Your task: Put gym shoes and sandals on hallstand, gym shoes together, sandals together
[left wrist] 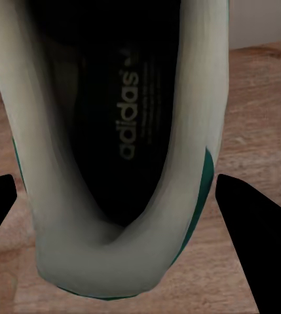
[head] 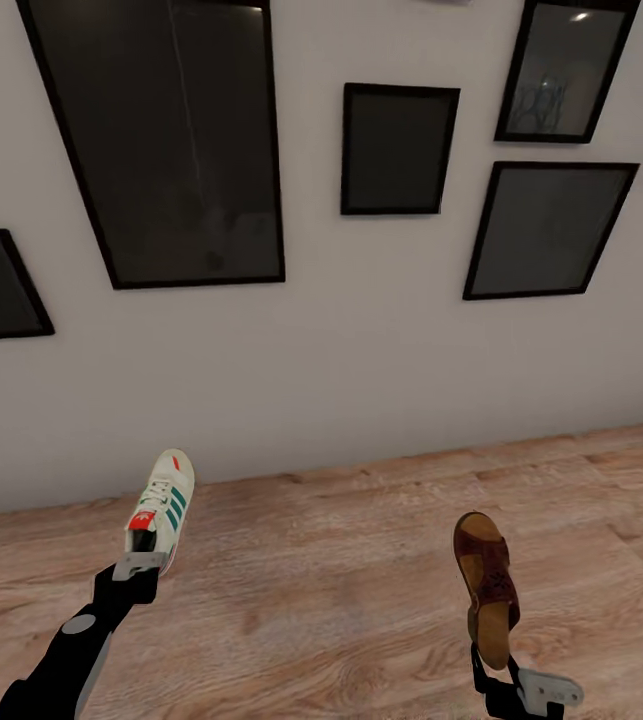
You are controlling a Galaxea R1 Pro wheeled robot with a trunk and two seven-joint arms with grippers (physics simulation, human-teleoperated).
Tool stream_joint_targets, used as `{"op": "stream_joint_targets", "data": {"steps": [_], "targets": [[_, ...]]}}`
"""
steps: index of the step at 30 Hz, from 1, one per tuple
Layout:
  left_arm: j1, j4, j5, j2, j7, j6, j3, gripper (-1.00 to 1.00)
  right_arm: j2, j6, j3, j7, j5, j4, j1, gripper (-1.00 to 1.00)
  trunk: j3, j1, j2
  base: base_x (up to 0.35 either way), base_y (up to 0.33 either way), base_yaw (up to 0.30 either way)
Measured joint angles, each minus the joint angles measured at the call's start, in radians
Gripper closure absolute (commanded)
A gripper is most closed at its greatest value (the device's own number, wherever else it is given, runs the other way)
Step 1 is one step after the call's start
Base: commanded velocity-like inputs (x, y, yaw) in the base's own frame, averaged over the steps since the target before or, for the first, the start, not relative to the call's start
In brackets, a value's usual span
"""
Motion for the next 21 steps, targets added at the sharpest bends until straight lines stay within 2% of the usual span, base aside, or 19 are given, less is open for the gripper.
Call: {"op": "stream_joint_targets", "data": {"steps": [10, 21], "targets": [[0.0, 0.003, 0.0, -0.002, 0.0, 0.0, -0.001, 1.0, 0.0, 0.001, 0.0, -0.001, 0.0, 0.001, 0.0, 1.0, 0.001, 0.0, 0.0, 0.0, 0.0, -0.297], [0.0, 0.003, -0.001, -0.015, 0.0, 0.0, -0.001, 1.0, 0.0, 0.002, 0.0, -0.001, 0.0, 0.015, 0.0, 1.0, -0.002, 0.0, 0.0, 0.0, 0.0, -0.3]]}}
